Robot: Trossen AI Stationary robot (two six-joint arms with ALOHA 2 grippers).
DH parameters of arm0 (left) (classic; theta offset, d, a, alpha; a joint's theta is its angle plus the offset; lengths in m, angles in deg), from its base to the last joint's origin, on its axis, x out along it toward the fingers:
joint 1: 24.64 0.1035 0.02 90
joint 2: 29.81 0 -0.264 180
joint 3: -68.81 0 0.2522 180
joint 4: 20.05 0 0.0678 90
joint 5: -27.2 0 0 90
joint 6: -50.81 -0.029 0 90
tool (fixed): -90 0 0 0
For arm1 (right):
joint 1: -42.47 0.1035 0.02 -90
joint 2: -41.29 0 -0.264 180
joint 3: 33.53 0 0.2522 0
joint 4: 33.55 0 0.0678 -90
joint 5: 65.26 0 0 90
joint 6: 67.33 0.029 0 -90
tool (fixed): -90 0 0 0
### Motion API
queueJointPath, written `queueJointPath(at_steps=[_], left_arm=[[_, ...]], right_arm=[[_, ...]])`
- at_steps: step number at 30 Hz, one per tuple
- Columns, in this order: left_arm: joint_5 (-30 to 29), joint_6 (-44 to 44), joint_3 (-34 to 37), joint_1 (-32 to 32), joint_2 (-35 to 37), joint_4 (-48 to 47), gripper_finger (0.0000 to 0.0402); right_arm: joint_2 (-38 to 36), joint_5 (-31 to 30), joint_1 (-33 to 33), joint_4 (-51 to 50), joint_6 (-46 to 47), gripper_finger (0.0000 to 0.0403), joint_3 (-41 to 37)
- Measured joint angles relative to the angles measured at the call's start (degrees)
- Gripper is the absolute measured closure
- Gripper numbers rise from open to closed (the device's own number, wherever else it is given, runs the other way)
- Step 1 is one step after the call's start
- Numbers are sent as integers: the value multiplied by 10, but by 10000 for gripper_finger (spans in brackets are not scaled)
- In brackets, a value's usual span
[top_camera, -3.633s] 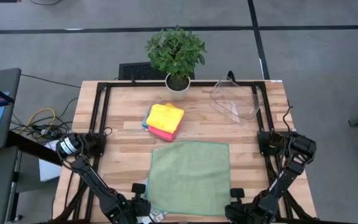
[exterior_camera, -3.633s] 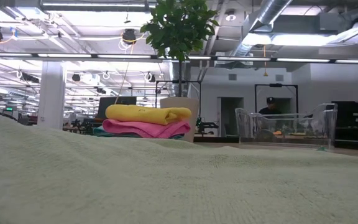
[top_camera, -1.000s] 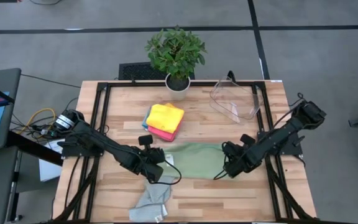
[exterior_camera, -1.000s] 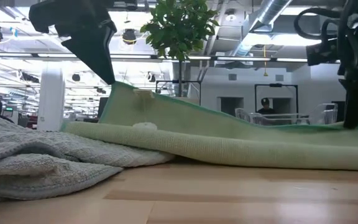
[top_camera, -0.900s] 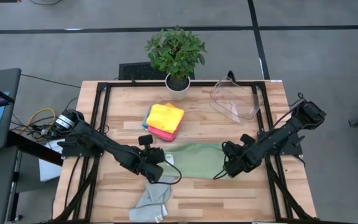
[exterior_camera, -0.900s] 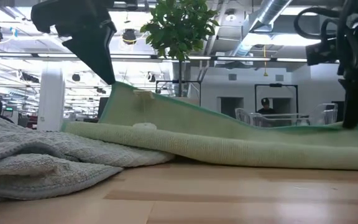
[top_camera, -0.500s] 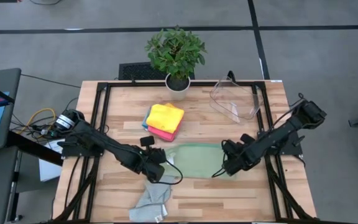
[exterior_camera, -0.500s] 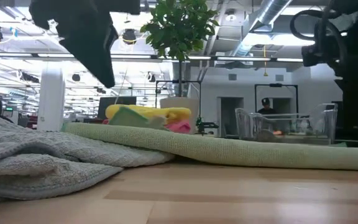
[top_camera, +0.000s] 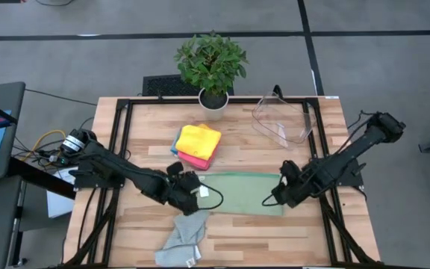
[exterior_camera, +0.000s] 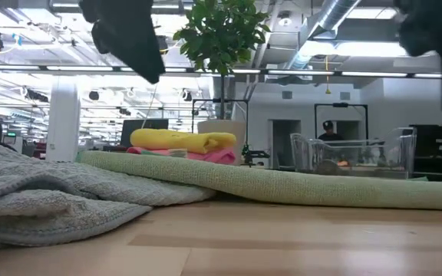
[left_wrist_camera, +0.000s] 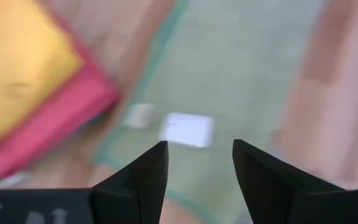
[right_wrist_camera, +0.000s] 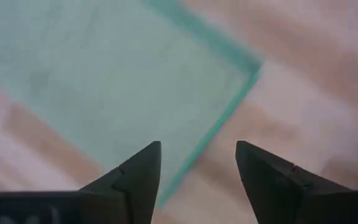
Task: Fold microfiber towels
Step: Fold the light green microfiber towel
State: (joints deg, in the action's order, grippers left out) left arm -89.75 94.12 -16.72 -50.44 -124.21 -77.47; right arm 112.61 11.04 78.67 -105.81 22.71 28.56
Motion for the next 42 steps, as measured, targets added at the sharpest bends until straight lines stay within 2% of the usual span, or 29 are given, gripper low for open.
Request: queueJointPath(at_steps=[7,12,22,30,35,42], left_arm=[[64,33,72,-28,-4,219,232],[75,68,112,-19,-4,308,232],[72,62,120,-8,-4,316,232],[67,52,120,-8,-4,312,232],[61,52,120,-8,-4,312,232],[55,50,120,-8,-4,311,232]], right_arm=[[80,30,100,45,185,176,0],[125,33,139,102,263,164,0],[196,36,132,151,302,158,0],[248,83,109,159,296,161,3],[263,92,99,149,295,197,19],[267,104,71,152,238,289,35]])
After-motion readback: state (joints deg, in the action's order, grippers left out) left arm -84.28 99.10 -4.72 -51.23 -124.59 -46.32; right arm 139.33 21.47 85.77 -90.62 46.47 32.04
